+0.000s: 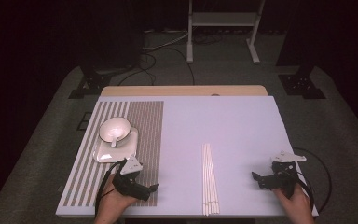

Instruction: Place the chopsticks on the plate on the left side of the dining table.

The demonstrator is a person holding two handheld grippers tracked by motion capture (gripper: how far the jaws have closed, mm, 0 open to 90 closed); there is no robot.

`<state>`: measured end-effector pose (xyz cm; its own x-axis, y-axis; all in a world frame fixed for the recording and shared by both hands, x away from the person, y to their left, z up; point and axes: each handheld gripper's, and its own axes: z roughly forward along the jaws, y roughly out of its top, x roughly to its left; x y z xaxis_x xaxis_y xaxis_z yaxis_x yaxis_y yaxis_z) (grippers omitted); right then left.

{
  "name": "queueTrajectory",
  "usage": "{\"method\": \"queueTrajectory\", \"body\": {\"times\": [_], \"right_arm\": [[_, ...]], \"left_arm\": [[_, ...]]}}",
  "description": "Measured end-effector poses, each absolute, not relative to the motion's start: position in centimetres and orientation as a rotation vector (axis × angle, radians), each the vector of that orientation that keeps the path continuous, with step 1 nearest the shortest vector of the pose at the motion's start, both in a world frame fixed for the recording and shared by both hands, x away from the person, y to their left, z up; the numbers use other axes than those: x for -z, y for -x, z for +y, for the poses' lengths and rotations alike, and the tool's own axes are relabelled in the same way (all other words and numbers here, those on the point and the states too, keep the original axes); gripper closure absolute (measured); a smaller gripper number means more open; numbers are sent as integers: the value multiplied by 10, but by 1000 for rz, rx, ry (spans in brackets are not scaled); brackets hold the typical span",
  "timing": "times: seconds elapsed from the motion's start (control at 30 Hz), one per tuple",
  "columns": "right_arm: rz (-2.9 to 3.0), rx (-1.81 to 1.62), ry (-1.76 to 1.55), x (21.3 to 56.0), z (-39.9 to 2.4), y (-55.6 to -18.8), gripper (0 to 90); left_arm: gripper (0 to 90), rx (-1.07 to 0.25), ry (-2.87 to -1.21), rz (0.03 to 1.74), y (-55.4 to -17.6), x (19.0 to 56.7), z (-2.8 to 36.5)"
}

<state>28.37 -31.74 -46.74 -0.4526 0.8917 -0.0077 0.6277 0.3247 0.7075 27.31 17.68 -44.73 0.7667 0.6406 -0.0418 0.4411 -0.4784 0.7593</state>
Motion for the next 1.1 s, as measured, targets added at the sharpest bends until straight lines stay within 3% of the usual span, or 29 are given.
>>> {"method": "queueTrajectory", "body": {"times": [1.1], "right_arm": [[2200, -905, -1346, 467, -317, -284, 0]], "left_arm": [[0, -305, -2128, 758, -290, 433, 146]]}}
